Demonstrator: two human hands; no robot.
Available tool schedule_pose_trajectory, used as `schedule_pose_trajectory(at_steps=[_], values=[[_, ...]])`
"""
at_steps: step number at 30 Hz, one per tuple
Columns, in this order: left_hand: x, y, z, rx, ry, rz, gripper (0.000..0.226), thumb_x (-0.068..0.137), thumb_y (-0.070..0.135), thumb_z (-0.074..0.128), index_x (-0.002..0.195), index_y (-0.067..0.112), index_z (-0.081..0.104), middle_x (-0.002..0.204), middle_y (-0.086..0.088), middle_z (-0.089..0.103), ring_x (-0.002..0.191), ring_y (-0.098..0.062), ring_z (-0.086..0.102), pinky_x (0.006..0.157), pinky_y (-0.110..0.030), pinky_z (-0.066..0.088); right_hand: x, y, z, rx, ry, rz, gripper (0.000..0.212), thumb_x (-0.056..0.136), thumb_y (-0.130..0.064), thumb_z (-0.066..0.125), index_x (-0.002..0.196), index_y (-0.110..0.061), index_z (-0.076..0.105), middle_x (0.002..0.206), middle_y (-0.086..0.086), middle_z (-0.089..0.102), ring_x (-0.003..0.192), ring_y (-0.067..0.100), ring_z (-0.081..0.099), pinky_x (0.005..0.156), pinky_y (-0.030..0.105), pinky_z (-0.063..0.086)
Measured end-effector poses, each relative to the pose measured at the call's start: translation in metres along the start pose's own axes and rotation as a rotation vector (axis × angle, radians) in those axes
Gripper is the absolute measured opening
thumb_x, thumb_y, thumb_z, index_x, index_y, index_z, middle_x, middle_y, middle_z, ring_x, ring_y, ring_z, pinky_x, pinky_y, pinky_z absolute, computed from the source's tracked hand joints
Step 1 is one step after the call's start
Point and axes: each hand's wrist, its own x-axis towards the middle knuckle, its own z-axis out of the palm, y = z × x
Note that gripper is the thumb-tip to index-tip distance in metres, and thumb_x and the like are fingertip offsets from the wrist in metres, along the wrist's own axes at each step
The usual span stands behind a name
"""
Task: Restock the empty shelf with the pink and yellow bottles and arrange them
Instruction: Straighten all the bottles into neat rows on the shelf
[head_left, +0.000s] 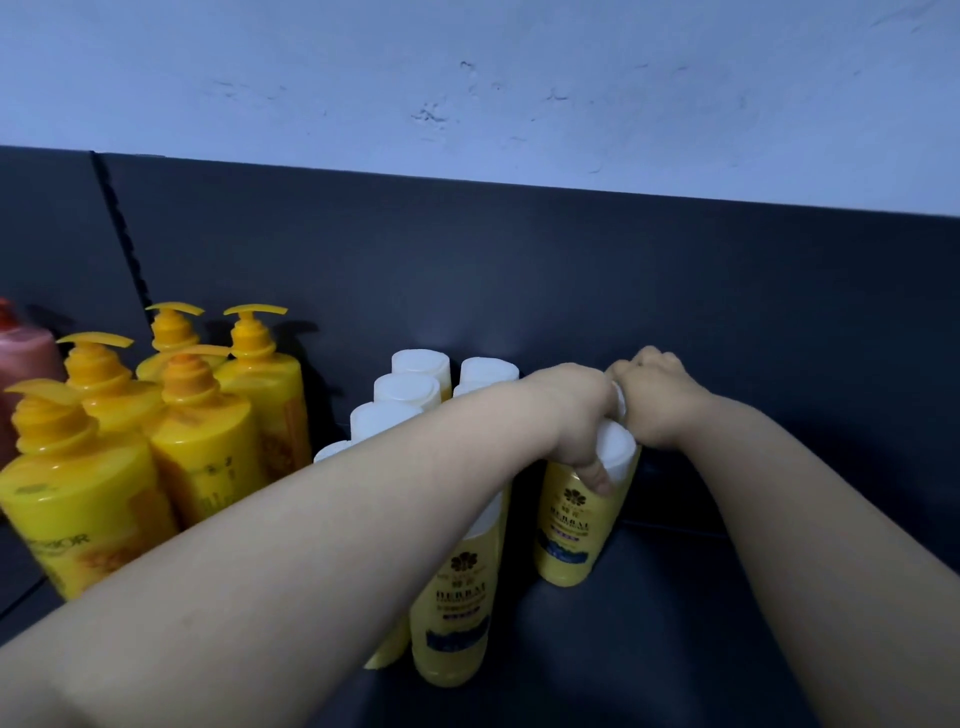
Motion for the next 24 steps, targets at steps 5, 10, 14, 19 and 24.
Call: schedule_pose_trajectory(at_steps=[5, 10, 14, 19, 24], values=[[-0.011, 0.006, 0.010, -0.078, 0.055, 0.018, 0.058, 0.065, 0.047, 0.080, 0.114, 0.025, 0.057, 0.092, 0.006, 0.056, 0.085, -0.018, 0.057, 0.065, -0.027, 0.045, -0.019, 0.005, 0.001, 0.263, -0.069, -0.057, 0.050, 0.068, -0.032, 0.076, 0.107, -0.025, 0.045, 0.103, -0.001, 0.058, 0.091, 0.017, 0.056, 0.076, 0.035, 0.051], [-0.028, 0.000, 0.012, -0.138, 0.066, 0.048, 0.058, 0.062, 0.052, 0.080, 0.107, 0.022, 0.062, 0.092, 0.004, 0.062, 0.083, -0.016, 0.058, 0.068, -0.030, 0.051, -0.052, 0.002, -0.001, 0.343, -0.048, -0.007, 0.036, 0.070, -0.033, 0.073, 0.098, -0.030, 0.051, 0.098, -0.005, 0.058, 0.088, 0.016, 0.058, 0.077, 0.038, 0.055], [-0.051, 0.001, 0.012, -0.168, 0.059, 0.082, 0.051, 0.061, 0.053, 0.081, 0.099, 0.023, 0.065, 0.085, 0.004, 0.064, 0.077, -0.014, 0.059, 0.064, -0.029, 0.051, -0.078, -0.009, -0.011, 0.313, -0.094, 0.042, 0.035, 0.067, -0.030, 0.076, 0.093, -0.032, 0.053, 0.099, -0.008, 0.057, 0.089, 0.014, 0.058, 0.077, 0.036, 0.055], [-0.089, 0.005, 0.011, -0.104, 0.052, 0.158, 0.053, 0.064, 0.055, 0.078, 0.103, 0.023, 0.065, 0.086, 0.005, 0.065, 0.078, -0.013, 0.060, 0.064, -0.031, 0.054, -0.118, -0.028, -0.016, 0.321, -0.156, 0.087, 0.041, 0.064, -0.026, 0.081, 0.094, -0.031, 0.053, 0.101, -0.004, 0.058, 0.087, 0.018, 0.062, 0.069, 0.038, 0.059], [-0.133, -0.001, 0.010, -0.091, 0.039, 0.222, 0.048, 0.067, 0.053, 0.076, 0.100, 0.020, 0.065, 0.083, 0.004, 0.064, 0.073, -0.012, 0.057, 0.057, -0.027, 0.046, -0.155, -0.059, -0.017, 0.345, -0.147, 0.106, 0.048, 0.064, -0.024, 0.082, 0.101, -0.031, 0.052, 0.103, -0.006, 0.056, 0.090, 0.015, 0.060, 0.071, 0.036, 0.058]])
